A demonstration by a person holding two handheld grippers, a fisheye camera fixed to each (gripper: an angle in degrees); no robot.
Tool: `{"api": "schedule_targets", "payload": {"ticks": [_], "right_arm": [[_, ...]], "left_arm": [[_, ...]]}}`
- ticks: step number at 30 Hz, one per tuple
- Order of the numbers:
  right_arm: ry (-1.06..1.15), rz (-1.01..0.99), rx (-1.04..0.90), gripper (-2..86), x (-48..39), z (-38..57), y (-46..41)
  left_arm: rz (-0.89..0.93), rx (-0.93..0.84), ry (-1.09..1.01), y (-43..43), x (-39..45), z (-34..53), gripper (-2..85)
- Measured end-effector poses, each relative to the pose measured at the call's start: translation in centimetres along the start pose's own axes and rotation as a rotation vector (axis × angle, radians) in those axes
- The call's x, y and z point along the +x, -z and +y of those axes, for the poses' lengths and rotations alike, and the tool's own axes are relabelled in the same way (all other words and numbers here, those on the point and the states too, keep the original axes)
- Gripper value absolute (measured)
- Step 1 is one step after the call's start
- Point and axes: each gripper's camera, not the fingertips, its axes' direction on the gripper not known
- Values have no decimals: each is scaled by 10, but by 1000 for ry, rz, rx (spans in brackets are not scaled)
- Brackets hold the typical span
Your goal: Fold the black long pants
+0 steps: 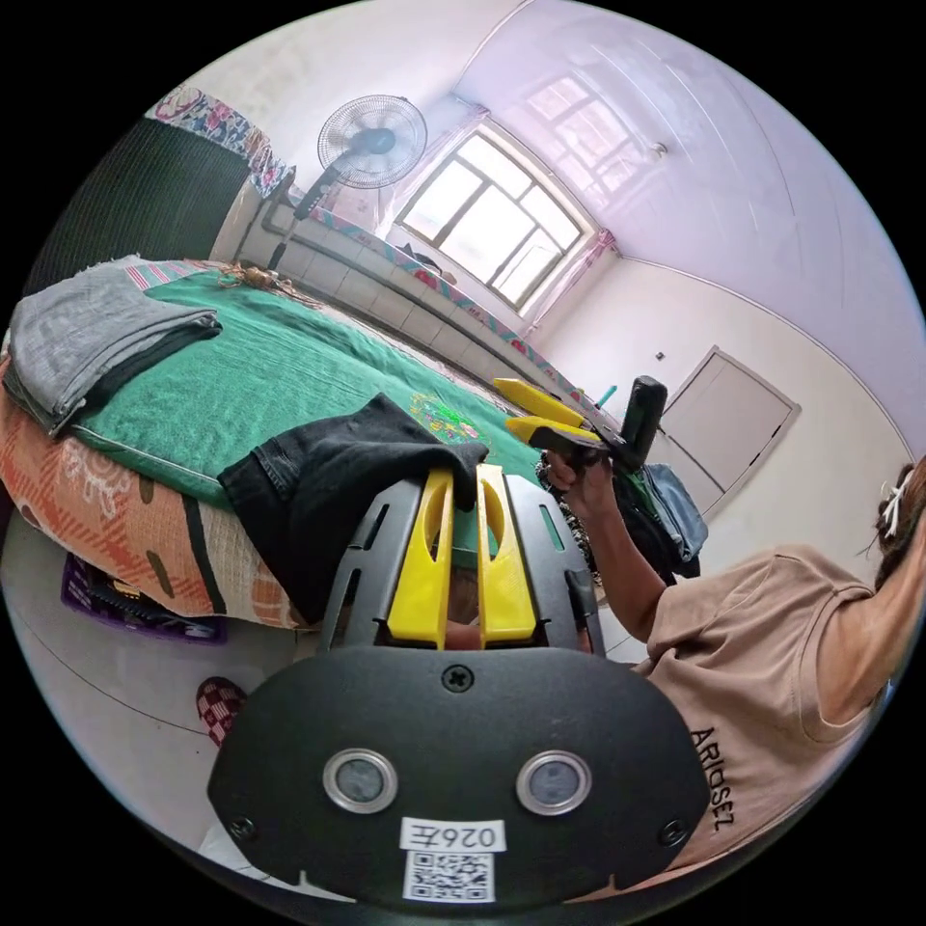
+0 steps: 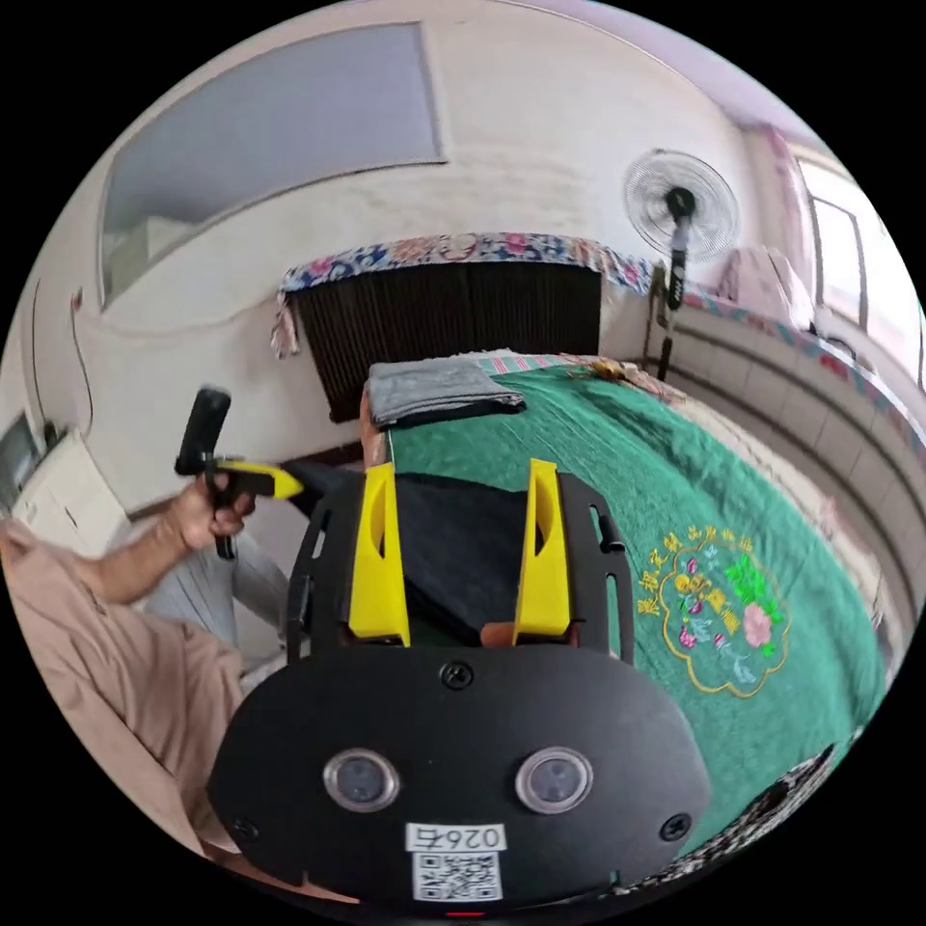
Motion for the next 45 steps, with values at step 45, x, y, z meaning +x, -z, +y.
{"api": "schedule_targets", "payload": {"ticks": [45], "right_arm": [[-923,246,316,-4,110,177,70]], "left_arm": [[-297,-290,-139,-174,-40,-108,163]]}}
